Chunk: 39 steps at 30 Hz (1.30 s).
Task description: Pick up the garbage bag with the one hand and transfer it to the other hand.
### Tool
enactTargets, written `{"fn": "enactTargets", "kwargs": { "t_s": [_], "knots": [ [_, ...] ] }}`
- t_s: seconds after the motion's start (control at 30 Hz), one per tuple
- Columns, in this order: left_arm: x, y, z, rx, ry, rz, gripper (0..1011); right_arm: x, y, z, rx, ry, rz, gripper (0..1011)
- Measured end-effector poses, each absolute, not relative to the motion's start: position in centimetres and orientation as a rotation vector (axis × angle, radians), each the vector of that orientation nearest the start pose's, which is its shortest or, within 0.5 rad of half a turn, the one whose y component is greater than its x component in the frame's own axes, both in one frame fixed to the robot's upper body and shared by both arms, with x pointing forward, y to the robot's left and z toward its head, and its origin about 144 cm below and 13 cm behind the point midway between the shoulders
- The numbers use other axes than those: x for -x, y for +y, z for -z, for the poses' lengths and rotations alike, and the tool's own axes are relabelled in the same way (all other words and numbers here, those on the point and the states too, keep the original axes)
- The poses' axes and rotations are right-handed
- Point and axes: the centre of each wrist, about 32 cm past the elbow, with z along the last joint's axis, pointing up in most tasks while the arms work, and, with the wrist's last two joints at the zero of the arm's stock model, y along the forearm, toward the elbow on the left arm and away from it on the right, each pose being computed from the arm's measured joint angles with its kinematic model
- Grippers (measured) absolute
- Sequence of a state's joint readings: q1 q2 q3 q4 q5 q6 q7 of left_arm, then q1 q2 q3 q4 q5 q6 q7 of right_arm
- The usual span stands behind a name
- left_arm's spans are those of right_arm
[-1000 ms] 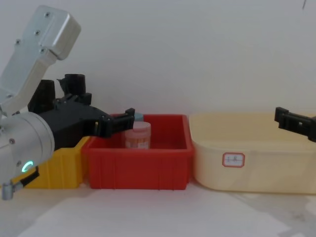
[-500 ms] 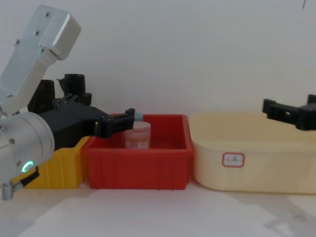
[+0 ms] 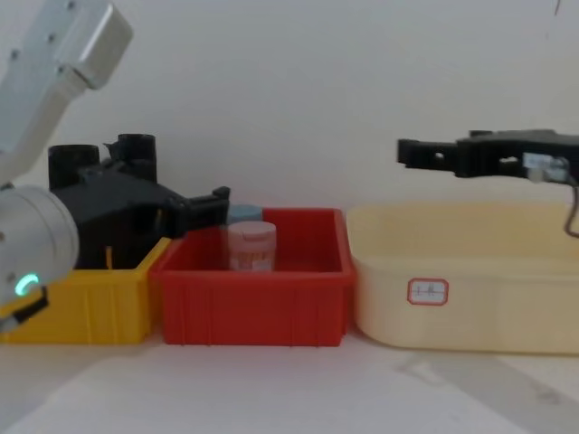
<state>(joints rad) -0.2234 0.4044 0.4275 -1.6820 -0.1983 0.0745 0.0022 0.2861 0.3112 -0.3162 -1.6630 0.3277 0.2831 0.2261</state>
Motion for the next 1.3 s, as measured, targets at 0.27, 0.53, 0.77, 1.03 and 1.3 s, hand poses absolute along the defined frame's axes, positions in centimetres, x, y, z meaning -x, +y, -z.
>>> {"fn": "enactTargets", "kwargs": {
  "t_s": [0.27, 0.53, 0.77, 1.03, 1.3],
  "knots": [
    [-48.1, 23.8, -125.4, -0.162, -0.283, -1.183, 1001, -53.5, -19.3, -127.2, 0.091, -0.003, 0.961, 1001],
    [-47.6, 27.4, -129.3, -0.213, -0.263, -1.189, 1001, -54.8, -17.8, -128.6, 0.11, 0.024, 0.925, 1001],
    [-47.7, 29.5, -131.3, -0.232, -0.227, -1.182, 1001, -55.6, -16.7, -129.2, 0.119, 0.049, 0.904, 1001],
    [-48.6, 31.1, -132.0, -0.236, -0.165, -1.187, 1001, -56.4, -15.5, -129.6, 0.122, 0.08, 0.883, 1001],
    [-49.6, 32.1, -131.5, -0.242, -0.112, -1.208, 1001, -57.1, -14.5, -129.7, 0.126, 0.1, 0.866, 1001]
  ]
}}
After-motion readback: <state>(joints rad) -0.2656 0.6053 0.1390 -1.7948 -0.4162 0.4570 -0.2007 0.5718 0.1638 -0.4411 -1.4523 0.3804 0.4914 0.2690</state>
